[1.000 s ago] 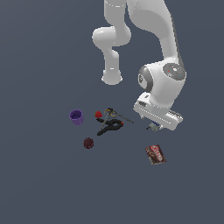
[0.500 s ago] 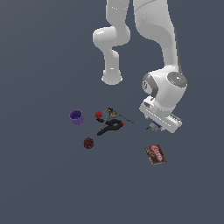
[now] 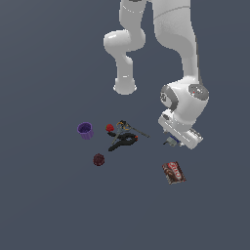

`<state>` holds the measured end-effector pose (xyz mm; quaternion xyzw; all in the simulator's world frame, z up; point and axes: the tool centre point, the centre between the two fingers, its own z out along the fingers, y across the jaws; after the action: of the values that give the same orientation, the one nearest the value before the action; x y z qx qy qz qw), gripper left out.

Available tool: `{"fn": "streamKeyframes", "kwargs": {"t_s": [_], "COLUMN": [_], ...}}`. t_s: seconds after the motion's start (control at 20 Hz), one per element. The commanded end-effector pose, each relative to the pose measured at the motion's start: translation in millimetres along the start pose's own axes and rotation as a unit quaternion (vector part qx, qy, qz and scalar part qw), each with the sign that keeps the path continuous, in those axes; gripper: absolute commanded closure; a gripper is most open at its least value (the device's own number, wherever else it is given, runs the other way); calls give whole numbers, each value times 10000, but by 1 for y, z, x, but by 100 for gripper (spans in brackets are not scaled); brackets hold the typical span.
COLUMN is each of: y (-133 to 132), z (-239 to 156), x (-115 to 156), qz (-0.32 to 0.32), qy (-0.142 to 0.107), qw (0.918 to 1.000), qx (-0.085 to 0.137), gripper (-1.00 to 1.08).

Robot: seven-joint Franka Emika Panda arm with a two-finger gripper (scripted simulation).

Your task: Pick up a designated object from a clutter of objects.

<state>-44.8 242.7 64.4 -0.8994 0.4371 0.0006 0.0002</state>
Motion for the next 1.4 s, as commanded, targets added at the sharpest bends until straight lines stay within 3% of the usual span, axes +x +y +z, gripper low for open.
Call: {"fn": "streamKeyframes", "kwargs": {"t_s": [0.0, 1.05, 1.1, 1.35], "y": [0, 0, 0, 0], "z": [2, 52, 52, 52], "x": [-1, -2, -2, -2], "qz": [42, 43, 43, 43], "qy": [6, 5, 5, 5], "qw": [10000, 10000, 10000, 10000], "qx": [1, 0, 0, 0], "gripper": [-92, -92, 108, 108]}}
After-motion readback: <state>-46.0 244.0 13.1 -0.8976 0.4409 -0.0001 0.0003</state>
